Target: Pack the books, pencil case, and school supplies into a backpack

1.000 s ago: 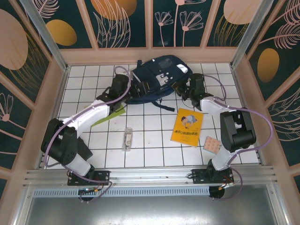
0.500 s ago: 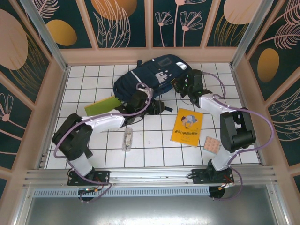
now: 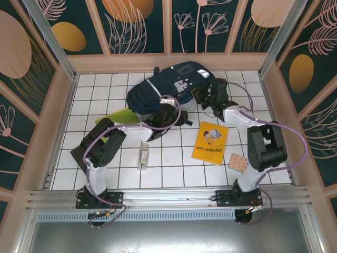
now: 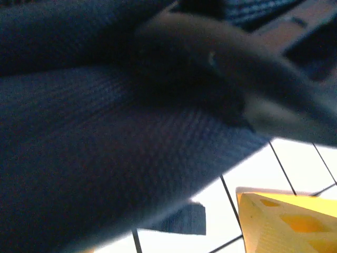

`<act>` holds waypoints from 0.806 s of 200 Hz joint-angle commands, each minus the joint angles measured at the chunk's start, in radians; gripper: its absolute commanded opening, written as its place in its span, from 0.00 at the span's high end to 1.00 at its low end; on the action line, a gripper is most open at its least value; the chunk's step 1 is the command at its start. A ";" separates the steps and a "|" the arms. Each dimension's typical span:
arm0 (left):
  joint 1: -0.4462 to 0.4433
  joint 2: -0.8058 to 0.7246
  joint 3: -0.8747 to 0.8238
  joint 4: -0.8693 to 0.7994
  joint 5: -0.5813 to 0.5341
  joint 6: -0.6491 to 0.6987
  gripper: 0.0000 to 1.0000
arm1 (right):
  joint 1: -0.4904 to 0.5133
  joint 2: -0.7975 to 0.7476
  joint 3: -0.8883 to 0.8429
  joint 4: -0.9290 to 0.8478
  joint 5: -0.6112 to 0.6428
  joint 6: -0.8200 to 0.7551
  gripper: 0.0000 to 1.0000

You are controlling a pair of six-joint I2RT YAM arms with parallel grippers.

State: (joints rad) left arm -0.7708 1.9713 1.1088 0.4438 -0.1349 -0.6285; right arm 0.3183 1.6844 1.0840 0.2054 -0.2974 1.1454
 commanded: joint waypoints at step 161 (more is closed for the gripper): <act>0.003 0.097 0.043 0.258 -0.091 0.093 0.96 | -0.003 -0.019 -0.077 0.163 -0.043 0.044 1.00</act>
State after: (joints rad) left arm -0.7708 2.0769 1.1263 0.6983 -0.2409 -0.5507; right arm 0.3180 1.6840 0.9668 0.3344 -0.3153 1.2137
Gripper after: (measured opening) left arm 0.090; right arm 0.075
